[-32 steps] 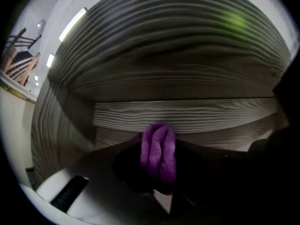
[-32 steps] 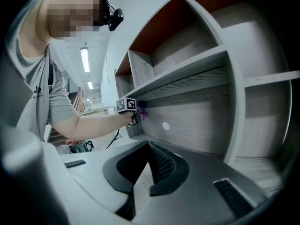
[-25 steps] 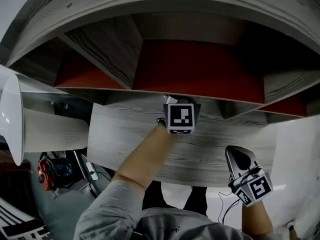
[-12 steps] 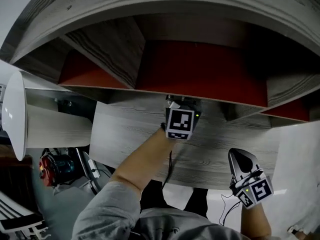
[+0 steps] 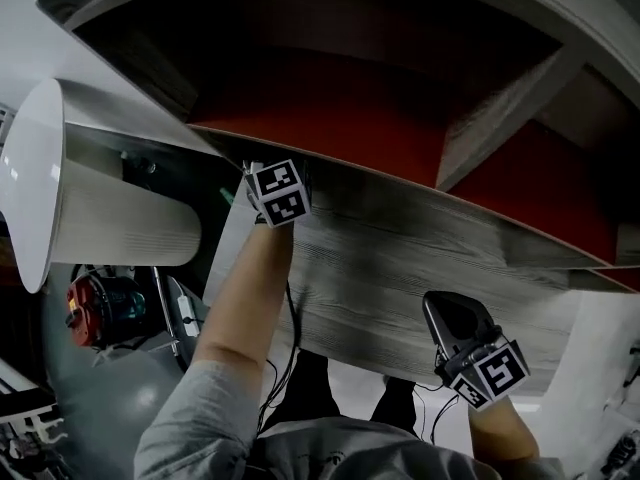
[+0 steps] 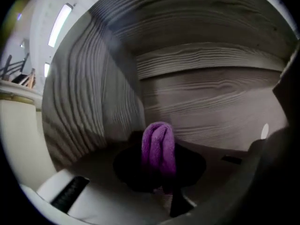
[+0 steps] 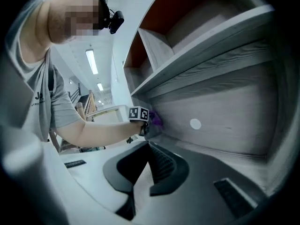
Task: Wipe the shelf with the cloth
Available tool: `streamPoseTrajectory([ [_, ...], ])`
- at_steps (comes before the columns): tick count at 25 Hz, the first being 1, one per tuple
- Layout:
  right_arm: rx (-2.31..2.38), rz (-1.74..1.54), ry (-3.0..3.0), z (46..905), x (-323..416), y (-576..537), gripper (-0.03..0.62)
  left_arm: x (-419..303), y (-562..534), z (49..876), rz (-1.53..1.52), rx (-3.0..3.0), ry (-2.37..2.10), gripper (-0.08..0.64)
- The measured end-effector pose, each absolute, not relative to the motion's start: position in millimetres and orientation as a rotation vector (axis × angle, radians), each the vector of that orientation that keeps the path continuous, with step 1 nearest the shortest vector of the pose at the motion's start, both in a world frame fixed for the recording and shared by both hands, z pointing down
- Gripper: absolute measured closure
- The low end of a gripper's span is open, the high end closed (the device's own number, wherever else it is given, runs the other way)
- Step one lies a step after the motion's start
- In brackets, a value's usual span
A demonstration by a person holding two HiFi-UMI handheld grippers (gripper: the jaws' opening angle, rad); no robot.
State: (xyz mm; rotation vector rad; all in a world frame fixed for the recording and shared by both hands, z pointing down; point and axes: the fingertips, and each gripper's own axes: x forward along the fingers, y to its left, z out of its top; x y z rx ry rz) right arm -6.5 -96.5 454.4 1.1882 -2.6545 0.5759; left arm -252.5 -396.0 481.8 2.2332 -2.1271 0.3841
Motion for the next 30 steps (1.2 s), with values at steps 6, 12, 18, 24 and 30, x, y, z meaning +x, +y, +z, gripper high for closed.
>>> streamPoseTrajectory([
  [6, 1.215, 0.607, -2.646, 463.5, -0.1, -92.9, 0.571, -225.4, -406.5, 490.9, 0.328, 2.178, -2.097, 0.484],
  [12, 1.365, 0.594, -2.585, 469.1, 88.1, -67.8, 0.571, -60.3, -350.1, 514.2, 0.317, 2.304, -1.847, 0.485],
  [18, 1.571, 0.614, -2.482, 471.3, 188.3, -23.2, 0.571, 81.2, -305.7, 521.9, 0.204, 2.316, -1.635, 0.483],
  [24, 1.688, 0.654, -2.419, 474.8, 243.8, 13.8, 0.571, 248.0, -247.3, 511.7, 0.255, 2.617, -1.287, 0.482],
  [30, 1.674, 0.644, -2.419, 473.1, 239.6, 10.2, 0.571, 244.4, -239.9, 524.2, 0.332, 2.744, -1.1, 0.477],
])
